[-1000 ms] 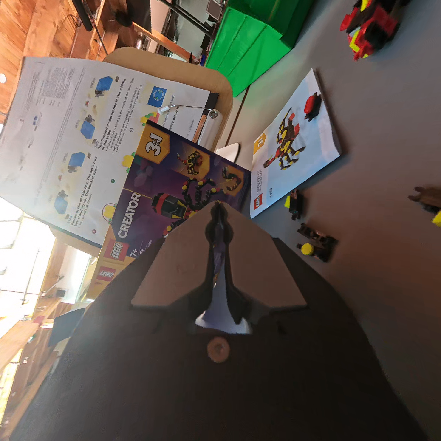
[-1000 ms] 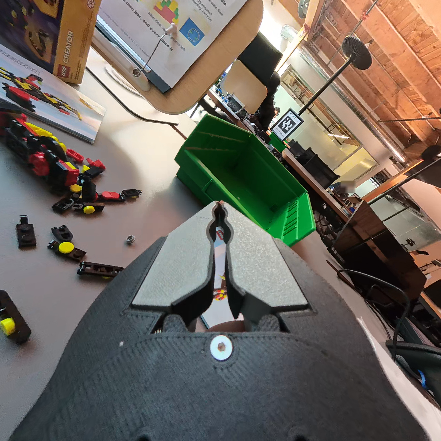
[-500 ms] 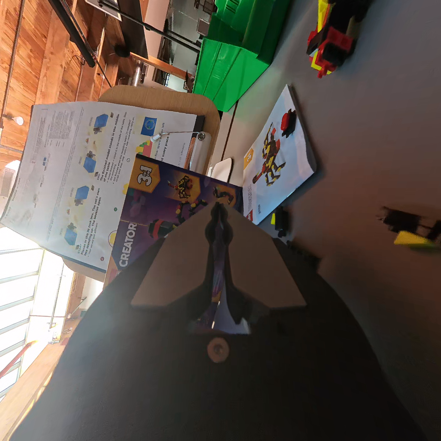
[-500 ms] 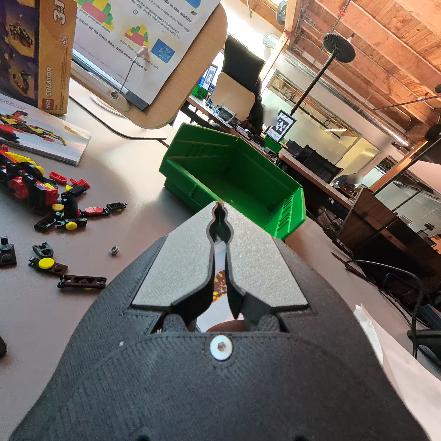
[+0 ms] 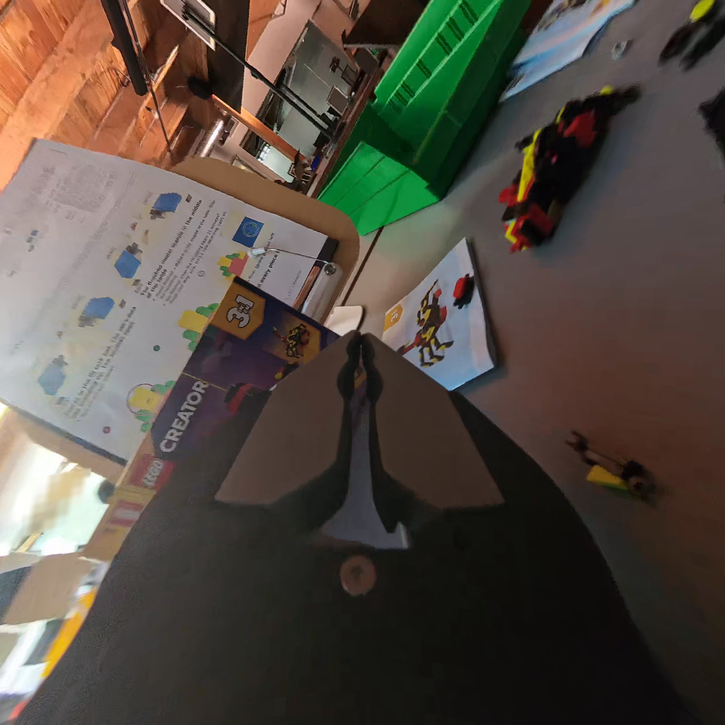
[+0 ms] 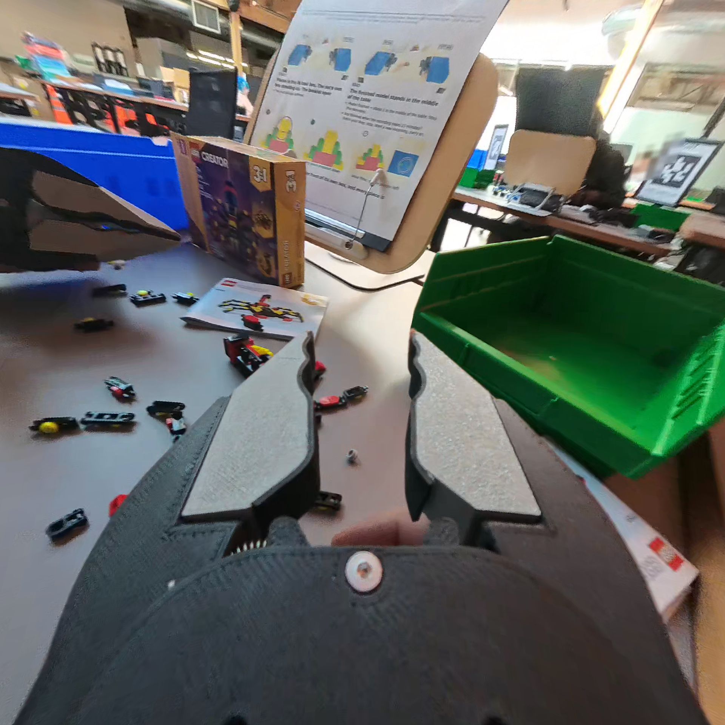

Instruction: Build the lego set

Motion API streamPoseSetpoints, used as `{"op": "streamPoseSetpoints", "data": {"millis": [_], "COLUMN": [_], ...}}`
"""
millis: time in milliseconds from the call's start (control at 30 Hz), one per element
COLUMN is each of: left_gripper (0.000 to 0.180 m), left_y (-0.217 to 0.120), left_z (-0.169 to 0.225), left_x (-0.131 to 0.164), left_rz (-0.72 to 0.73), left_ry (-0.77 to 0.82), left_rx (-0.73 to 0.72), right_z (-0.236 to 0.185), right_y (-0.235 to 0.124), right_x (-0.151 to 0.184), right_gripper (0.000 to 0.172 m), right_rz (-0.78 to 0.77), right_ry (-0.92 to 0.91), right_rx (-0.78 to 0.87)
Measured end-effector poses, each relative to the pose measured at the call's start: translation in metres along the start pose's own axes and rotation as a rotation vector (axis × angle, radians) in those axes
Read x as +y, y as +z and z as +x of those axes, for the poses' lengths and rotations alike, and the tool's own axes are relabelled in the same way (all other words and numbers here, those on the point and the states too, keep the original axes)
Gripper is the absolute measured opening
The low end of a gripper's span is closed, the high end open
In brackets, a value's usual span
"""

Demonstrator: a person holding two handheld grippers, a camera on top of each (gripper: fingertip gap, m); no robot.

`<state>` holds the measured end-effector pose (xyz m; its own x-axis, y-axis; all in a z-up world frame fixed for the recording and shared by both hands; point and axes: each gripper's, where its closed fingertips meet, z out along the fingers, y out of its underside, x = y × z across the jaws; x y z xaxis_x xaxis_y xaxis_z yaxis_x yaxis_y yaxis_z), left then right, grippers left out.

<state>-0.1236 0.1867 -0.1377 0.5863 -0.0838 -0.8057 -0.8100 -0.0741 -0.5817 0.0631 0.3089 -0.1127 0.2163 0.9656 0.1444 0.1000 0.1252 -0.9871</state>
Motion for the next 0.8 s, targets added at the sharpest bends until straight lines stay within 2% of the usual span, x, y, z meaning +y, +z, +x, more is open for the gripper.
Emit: {"op": "streamPoseSetpoints", "data": {"millis": [33,100,200,300,367,467,533,567,600,667,800], "left_gripper": [0.0,0.0,0.006,0.012,0.017,0.018,0.017,0.017,0.017,0.017,0.019], "left_y": [-0.001,-0.006,-0.008,-0.009,-0.009,-0.007,-0.009,-0.009,-0.009,-0.008,-0.002], "left_z": [0.004,0.012,0.015,0.027,0.036,0.04,0.044,0.044,0.046,0.048,0.053], "left_x": [-0.005,-0.02,-0.032,-0.044,-0.046,-0.045,-0.047,-0.047,-0.047,-0.046,-0.051], "left_rz": [0.023,0.093,0.107,0.112,0.088,0.05,0.046,0.039,0.028,0.002,-0.034], "left_ry": [-0.086,-0.219,-0.323,-0.427,-0.476,-0.488,-0.494,-0.5,-0.511,-0.551,-0.674], "left_rx": [0.05,0.146,0.188,0.281,0.34,0.346,0.369,0.371,0.378,0.394,0.428], "right_z": [-0.003,-0.011,-0.025,-0.043,-0.054,-0.069,-0.073,-0.075,-0.074,-0.075,-0.085], "right_y": [0.001,0.002,0.005,0.017,0.031,0.051,0.061,0.065,0.068,0.07,0.059], "right_x": [0.001,0.004,0.008,0.013,0.025,0.049,0.062,0.067,0.069,0.067,0.037], "right_gripper": [0.05,0.056,0.05,0.045,0.048,0.05,0.043,0.028,0.023,0.022,0.02], "right_rz": [-0.007,-0.033,-0.07,-0.109,-0.18,-0.316,-0.389,-0.416,-0.428,-0.407,-0.154], "right_ry": [0.029,0.052,0.01,-0.119,-0.215,-0.338,-0.382,-0.399,-0.414,-0.475,-0.713], "right_rx": [-0.03,-0.092,-0.15,-0.204,-0.252,-0.359,-0.4,-0.42,-0.41,-0.392,-0.295]}}
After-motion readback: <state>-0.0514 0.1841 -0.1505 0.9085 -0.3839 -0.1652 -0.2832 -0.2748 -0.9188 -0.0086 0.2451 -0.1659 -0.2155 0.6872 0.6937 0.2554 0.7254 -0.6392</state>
